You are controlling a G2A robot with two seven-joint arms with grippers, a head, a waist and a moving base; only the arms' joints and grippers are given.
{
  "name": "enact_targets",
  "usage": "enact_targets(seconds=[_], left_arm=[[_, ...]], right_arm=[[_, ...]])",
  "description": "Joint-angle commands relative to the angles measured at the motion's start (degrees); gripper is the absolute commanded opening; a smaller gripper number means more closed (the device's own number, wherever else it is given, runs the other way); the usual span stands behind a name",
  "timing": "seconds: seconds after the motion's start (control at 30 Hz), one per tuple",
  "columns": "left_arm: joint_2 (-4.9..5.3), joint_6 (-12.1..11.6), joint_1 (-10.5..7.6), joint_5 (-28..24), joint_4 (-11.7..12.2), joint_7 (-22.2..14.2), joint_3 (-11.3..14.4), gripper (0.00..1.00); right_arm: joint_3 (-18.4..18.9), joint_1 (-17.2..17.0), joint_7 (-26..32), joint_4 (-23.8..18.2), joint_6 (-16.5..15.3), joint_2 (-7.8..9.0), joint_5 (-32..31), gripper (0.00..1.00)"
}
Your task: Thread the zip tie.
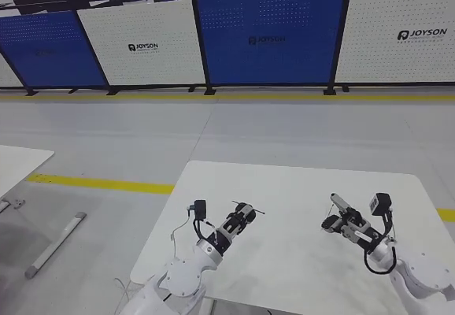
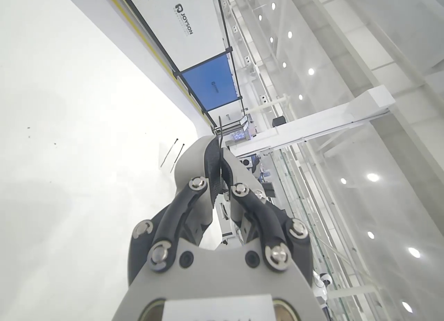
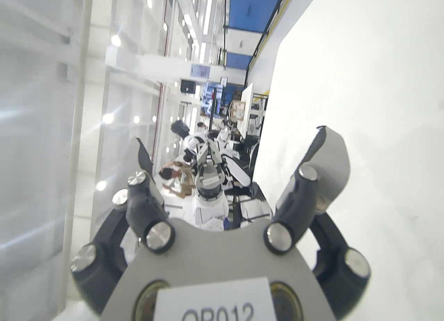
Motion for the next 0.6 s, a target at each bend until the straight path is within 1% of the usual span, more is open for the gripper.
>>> enact_targets(seconds=[0.0,0.3,0.33,0.37,0.43,0.47,0.5,0.57], left_arm=[[0.0,0.0,0.0,0.0,0.0,0.0,0.0,0.0],[0.0,0.0,0.0,0.0,0.0,0.0,0.0,0.0],[-0.06,-0.52,-0.15,-0.44,-0.43,0.35,-0.19,0.0],[-0.09,-1.21,-0.14,-0.6,-0.73,0.8,-0.5,0.0],[-0.12,-3.94,0.18,-0.76,-2.13,1.97,-1.5,0.0],[-0.09,-5.85,0.46,-0.56,-2.68,2.29,-2.12,0.0],[-0.04,-8.46,1.0,-0.51,-3.38,2.74,-3.02,0.0],[0.02,-11.6,2.01,-1.32,-4.61,3.28,-4.45,0.0]], right_arm=[[1.03,-1.34,-1.78,-1.77,1.91,0.11,0.0,1.0],[1.15,-1.47,-1.8,-1.99,2.15,0.12,0.07,1.0],[1.15,-1.47,-1.8,-1.99,2.15,0.12,0.07,1.0],[1.15,-1.47,-1.8,-1.99,2.15,0.12,0.07,1.0],[1.15,-1.47,-1.8,-1.99,2.15,0.12,0.07,1.0],[1.15,-1.47,-1.8,-1.99,2.15,0.12,0.07,1.0],[1.15,-1.47,-1.8,-1.99,2.15,0.12,0.07,1.0],[1.15,-1.47,-1.8,-1.99,2.15,0.12,0.07,1.0]])
